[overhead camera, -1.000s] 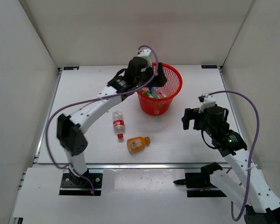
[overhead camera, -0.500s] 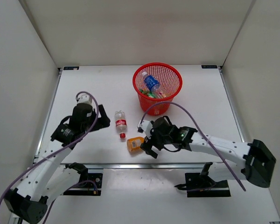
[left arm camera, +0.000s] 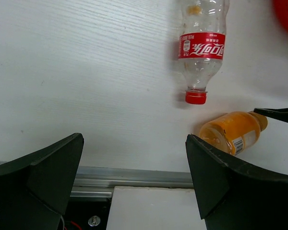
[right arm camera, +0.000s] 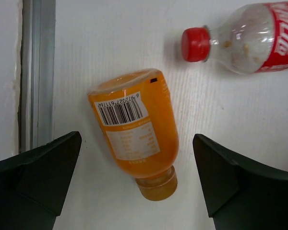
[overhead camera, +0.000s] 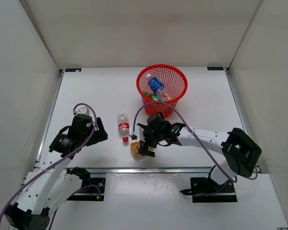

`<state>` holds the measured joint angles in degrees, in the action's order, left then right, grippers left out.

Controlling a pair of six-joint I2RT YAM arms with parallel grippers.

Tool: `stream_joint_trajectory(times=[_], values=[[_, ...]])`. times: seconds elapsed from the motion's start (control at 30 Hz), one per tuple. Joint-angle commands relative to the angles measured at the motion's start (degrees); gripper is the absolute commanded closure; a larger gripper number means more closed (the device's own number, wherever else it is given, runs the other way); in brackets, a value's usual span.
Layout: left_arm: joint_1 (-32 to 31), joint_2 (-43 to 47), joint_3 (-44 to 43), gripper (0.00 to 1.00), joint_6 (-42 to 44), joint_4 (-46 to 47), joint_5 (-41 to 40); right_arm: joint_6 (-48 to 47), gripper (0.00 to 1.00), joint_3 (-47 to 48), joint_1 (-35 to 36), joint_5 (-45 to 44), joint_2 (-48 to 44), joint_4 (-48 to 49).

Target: Put the plastic bottles in the bin

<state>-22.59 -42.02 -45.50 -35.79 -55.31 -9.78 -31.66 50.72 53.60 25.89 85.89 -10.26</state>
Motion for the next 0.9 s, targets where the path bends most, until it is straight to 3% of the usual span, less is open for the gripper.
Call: stream_joint_trajectory(times=[0.0,0.1,0.17,0.23,0.3,0.53,0.7,0.87], values=[[0.70,-1.13,-2.23,0.01,0.81,0.37,-0.42,-4.73,0.01,0.00,0.71,2.25,2.17,0.41],[1.32,-2.62,-2.32,0.02,0.72,2.22,0.81,-2.98,0.02,-3.59,2.20,-2.24,3.49,8.20],[1.50,-3.68,-2.06,0.01,0.72,3.62,1.25,-1.66,0.09,-5.36,2.38,-5.83,3.32,13.56],[1.93,-4.82,-2.23,0.01,1.07,4.24,1.00,-0.25,0.27,-6.94,1.77,-6.47,3.06,18.76],[2.11,-5.35,-2.14,0.02,1.16,5.38,1.34,1.68,0.55,-7.30,1.68,-4.98,2.53,20.19],[3.08,-9.30,-1.44,0.01,1.17,10.91,3.27,2.13,0.79,-4.06,2.64,-11.03,-3.87,7.13],[3.52,-14.22,-1.35,0.01,0.73,15.49,5.03,2.13,0.78,5.59,1.51,-20.25,-13.28,1.48],[2.99,-17.47,-1.70,0.02,-0.07,18.92,5.82,6.78,0.73,20.35,-10.08,-16.67,-12.59,1.47]])
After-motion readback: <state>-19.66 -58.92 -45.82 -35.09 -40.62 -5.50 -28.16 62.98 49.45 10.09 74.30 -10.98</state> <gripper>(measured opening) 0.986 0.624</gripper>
